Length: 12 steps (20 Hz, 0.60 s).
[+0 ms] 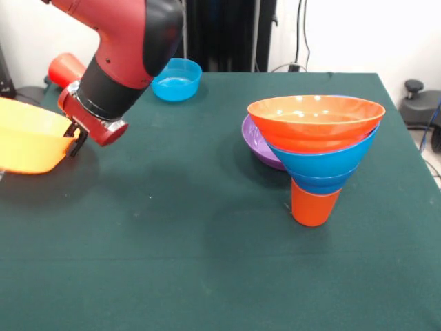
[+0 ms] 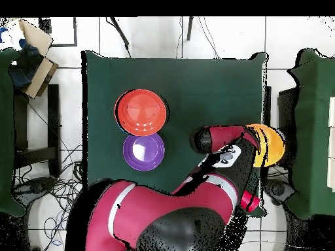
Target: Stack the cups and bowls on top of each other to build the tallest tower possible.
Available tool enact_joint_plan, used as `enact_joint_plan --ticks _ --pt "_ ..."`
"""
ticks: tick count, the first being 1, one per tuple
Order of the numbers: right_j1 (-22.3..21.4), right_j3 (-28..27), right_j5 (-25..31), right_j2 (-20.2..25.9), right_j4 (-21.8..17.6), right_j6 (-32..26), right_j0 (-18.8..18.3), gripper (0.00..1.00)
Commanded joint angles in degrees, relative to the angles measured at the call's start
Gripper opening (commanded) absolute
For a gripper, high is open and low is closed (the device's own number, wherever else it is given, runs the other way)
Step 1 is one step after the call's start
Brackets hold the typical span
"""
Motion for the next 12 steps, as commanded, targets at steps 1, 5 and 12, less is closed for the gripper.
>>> enact_joint_plan --ticks 1,5,12 --pt "-3.84 -2.41 1.54 12.48 2.71 -0.15 -1.36 0.00" --pt "-8.11 0.06 7.03 16.26 4.70 -2.01 -3.59 0.00" --pt "-16.10 4.40 18.71 20.45 11.60 -0.82 -5.60 0.00"
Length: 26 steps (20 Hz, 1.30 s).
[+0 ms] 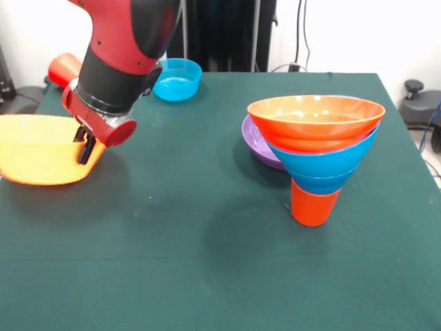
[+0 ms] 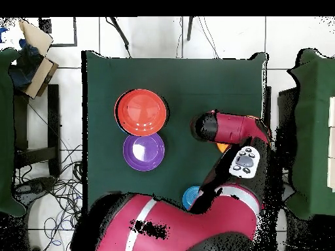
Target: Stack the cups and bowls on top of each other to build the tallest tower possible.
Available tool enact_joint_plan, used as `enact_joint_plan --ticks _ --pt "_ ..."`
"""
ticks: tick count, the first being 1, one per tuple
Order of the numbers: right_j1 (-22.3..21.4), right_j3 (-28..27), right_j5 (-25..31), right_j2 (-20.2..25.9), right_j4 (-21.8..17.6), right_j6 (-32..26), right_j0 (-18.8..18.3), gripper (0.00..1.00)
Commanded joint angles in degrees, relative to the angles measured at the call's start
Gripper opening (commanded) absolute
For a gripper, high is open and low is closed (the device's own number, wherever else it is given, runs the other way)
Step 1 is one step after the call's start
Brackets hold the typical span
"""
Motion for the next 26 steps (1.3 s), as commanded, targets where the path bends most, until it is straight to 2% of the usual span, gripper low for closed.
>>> enact_joint_plan --ticks 1,3,4,6,9,11,19,23,26 --pt "-8.46 3.98 15.24 12.73 6.57 -1.19 -2.22 0.00" --pt "-11.27 5.11 19.53 15.27 9.47 -2.02 -3.84 0.00" --pt "-11.89 5.01 20.65 15.52 9.94 -2.48 -3.98 0.00" --pt "-13.37 3.98 26.29 15.38 11.60 -1.72 -3.65 0.00" --pt "-14.90 0.66 38.54 14.95 14.56 1.08 -3.39 0.00" --pt "-15.91 -1.30 43.72 14.90 15.51 1.26 -3.53 0.00" --pt "-17.38 -5.70 53.29 16.02 20.10 3.57 -3.99 0.00" --pt "-16.81 -11.14 58.68 15.38 21.47 6.43 -3.31 0.00" --pt "-15.24 -15.76 60.56 14.50 21.55 8.42 -2.54 0.00"
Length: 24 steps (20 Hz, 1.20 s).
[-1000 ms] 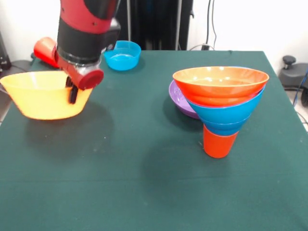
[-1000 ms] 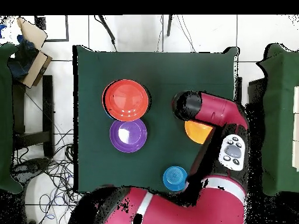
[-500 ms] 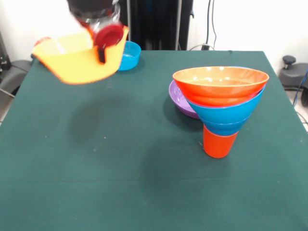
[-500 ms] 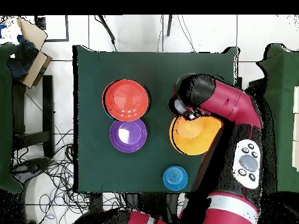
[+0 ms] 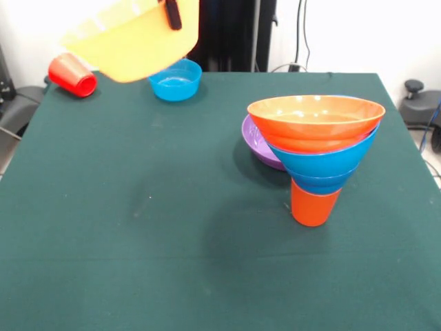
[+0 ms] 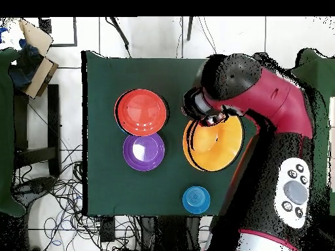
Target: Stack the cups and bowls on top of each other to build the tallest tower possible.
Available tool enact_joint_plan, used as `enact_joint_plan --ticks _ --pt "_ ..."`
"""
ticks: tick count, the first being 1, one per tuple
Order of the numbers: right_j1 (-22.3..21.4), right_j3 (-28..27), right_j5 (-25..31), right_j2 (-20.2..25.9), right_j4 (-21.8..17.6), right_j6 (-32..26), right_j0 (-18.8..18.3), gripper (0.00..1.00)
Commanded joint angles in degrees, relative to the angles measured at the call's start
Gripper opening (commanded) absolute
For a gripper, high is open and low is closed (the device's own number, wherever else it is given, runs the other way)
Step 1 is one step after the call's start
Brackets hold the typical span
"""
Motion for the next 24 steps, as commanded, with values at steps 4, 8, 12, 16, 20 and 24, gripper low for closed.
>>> enact_joint_plan --ticks 4,8,12,16,20,24 --pt "5.17 -14.41 6.74 3.51 -0.34 11.85 2.81 0.00" --pt "9.78 -19.53 3.58 1.99 -0.66 15.83 4.71 0.00" --pt "12.61 -22.76 2.39 -0.65 -0.83 19.56 6.92 0.00" --pt "15.16 -25.24 1.89 -2.06 -0.25 22.01 8.24 0.00" --pt "17.76 -26.89 0.42 -2.21 0.84 23.88 9.12 0.00" --pt "19.94 -30.47 2.48 -3.01 2.15 26.59 9.98 0.00"
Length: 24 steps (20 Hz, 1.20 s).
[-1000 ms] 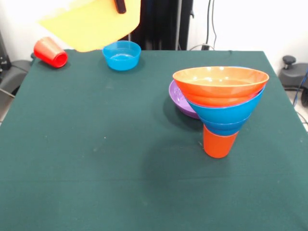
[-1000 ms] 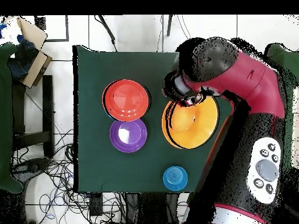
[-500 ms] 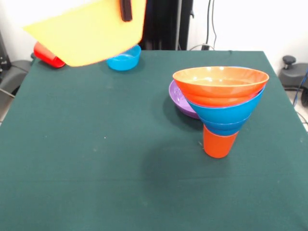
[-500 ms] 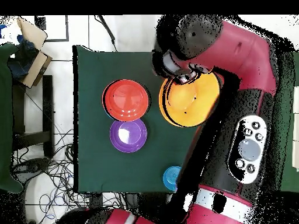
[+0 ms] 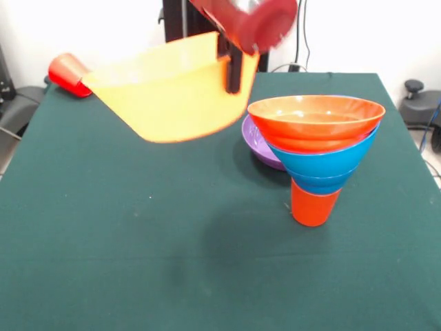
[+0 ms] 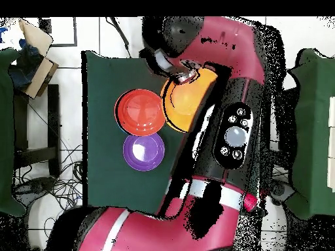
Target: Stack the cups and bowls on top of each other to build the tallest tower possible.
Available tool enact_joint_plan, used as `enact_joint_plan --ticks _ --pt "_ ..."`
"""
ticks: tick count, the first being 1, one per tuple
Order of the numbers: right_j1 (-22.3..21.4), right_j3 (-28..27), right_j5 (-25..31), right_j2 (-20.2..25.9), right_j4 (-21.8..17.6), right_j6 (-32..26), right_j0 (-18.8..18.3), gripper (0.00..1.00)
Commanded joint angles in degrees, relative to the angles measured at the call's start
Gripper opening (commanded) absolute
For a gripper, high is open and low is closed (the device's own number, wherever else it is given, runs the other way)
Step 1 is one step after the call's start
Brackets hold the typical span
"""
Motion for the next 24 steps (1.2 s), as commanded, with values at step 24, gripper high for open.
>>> enact_joint_plan --ticks 24 --pt "7.17 -8.88 10.68 -7.80 -0.45 20.48 6.77 0.00"
